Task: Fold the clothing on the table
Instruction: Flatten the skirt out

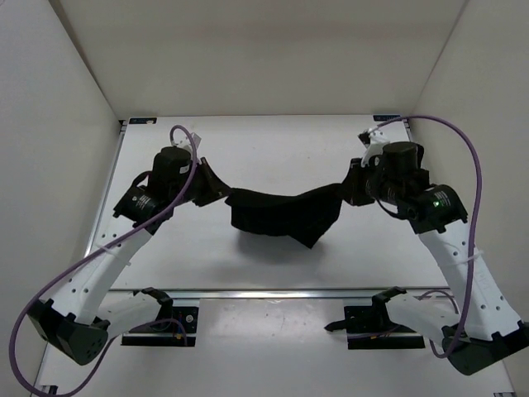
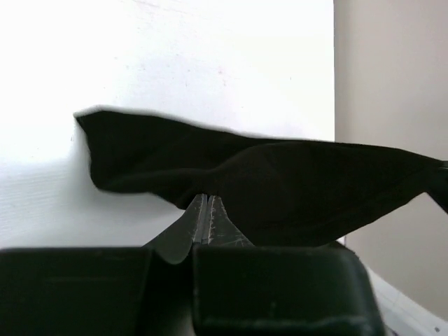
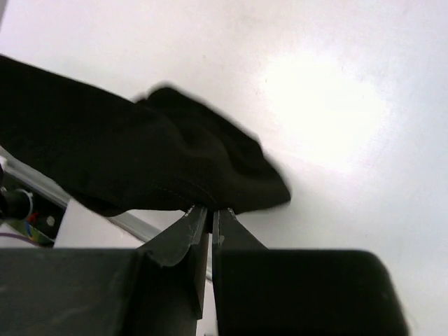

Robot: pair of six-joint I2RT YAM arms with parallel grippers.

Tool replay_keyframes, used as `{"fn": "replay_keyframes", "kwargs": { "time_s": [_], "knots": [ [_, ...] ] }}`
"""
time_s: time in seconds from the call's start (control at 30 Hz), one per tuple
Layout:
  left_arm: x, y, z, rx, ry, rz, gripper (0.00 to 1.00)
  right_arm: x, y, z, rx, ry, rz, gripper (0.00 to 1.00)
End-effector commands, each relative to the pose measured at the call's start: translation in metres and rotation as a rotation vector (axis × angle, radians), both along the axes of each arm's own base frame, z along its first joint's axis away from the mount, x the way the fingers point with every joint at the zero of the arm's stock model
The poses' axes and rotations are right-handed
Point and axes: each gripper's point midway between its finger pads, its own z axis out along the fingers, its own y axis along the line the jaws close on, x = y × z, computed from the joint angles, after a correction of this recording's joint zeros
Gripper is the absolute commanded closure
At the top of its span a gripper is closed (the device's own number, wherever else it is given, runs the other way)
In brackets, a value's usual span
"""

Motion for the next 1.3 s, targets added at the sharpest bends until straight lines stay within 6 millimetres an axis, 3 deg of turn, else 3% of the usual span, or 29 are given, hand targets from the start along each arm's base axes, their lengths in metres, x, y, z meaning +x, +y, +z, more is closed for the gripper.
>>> {"fn": "replay_keyframes", "kwargs": {
  "time_s": [0.0, 0.1, 0.13, 0.17, 0.2, 0.23, 0.27, 0.3, 0.37, 0.4, 0.43, 0.47, 0.57, 0.6, 0.7, 0.77, 0.87, 0.9, 0.97, 1.0, 1.03, 1.1, 1.2, 1.27],
  "knots": [
    [0.013, 0.001, -0.009, -0.056, 0.047, 0.029, 1.00, 0.018, 0.009, 0.015, 0.041, -0.017, 0.061, 1.00],
    [0.042, 0.010, -0.021, -0.095, 0.065, 0.086, 1.00, 0.046, 0.012, 0.008, 0.029, -0.003, 0.073, 1.00],
    [0.049, 0.006, -0.019, -0.120, 0.053, 0.073, 1.00, 0.061, 0.014, -0.003, 0.009, 0.019, 0.068, 1.00],
    [0.067, 0.010, -0.017, -0.118, 0.049, 0.096, 1.00, 0.079, 0.015, -0.006, -0.007, 0.025, 0.060, 1.00],
    [0.086, 0.007, -0.015, -0.116, 0.062, 0.102, 1.00, 0.092, 0.014, 0.005, -0.006, -0.013, 0.056, 1.00],
    [0.103, 0.005, -0.024, -0.097, 0.087, 0.104, 1.00, 0.111, 0.011, -0.009, -0.012, 0.024, 0.043, 1.00],
    [0.123, 0.007, -0.006, -0.086, 0.039, 0.115, 1.00, 0.134, 0.007, -0.015, -0.003, 0.045, 0.022, 1.00],
    [0.144, 0.000, -0.008, -0.066, 0.044, 0.106, 1.00, 0.150, 0.005, -0.005, 0.008, 0.020, 0.009, 1.00],
    [0.178, -0.003, -0.008, -0.076, 0.058, 0.107, 1.00, 0.193, -0.004, -0.033, 0.000, 0.078, -0.032, 0.99],
    [0.202, -0.005, -0.016, -0.085, 0.069, 0.119, 1.00, 0.209, -0.009, -0.026, 0.000, 0.058, -0.055, 1.00],
    [0.217, -0.006, -0.040, -0.071, 0.117, 0.132, 1.00, 0.225, -0.011, -0.047, -0.014, 0.106, -0.069, 1.00],
    [0.229, -0.009, -0.030, -0.096, 0.094, 0.115, 1.00, 0.244, -0.015, -0.053, -0.026, 0.104, -0.091, 1.00],
    [0.246, -0.010, -0.039, -0.127, 0.096, 0.119, 1.00, 0.261, -0.016, -0.052, -0.052, 0.100, -0.106, 1.00],
    [0.245, -0.010, -0.032, -0.122, 0.071, 0.108, 1.00, 0.259, -0.013, -0.054, -0.071, 0.101, -0.095, 1.00],
    [0.232, -0.004, -0.004, -0.105, 0.004, 0.114, 1.00, 0.244, -0.009, -0.032, -0.106, 0.041, -0.094, 1.00],
    [0.220, -0.003, 0.018, -0.127, -0.027, 0.103, 1.00, 0.223, -0.001, -0.001, -0.107, -0.029, -0.069, 1.00],
    [0.184, -0.004, 0.064, -0.172, -0.095, 0.079, 1.00, 0.188, 0.009, 0.027, -0.133, -0.097, -0.041, 1.00],
    [0.175, -0.007, 0.066, -0.166, -0.097, 0.075, 1.00, 0.173, 0.009, 0.035, -0.148, -0.118, -0.041, 1.00],
    [0.143, -0.005, 0.089, -0.175, -0.141, 0.066, 1.00, 0.144, 0.012, 0.032, -0.155, -0.105, -0.011, 1.00],
    [0.131, -0.006, 0.085, -0.175, -0.130, 0.073, 1.00, 0.128, 0.012, 0.047, -0.132, -0.138, -0.008, 1.00],
    [0.116, -0.005, 0.087, -0.179, -0.136, 0.066, 1.00, 0.120, 0.010, 0.040, -0.130, -0.122, -0.003, 1.00],
    [0.092, -0.001, 0.092, -0.191, -0.145, 0.080, 1.00, 0.091, 0.006, 0.056, -0.085, -0.164, 0.013, 1.00],
    [0.059, -0.004, 0.097, -0.202, -0.144, 0.062, 1.00, 0.060, 0.001, 0.060, -0.051, -0.164, 0.023, 1.00],
    [0.042, -0.003, 0.107, -0.202, -0.161, 0.059, 1.00, 0.049, 0.002, 0.066, -0.021, -0.163, 0.041, 1.00]
  ]
}}
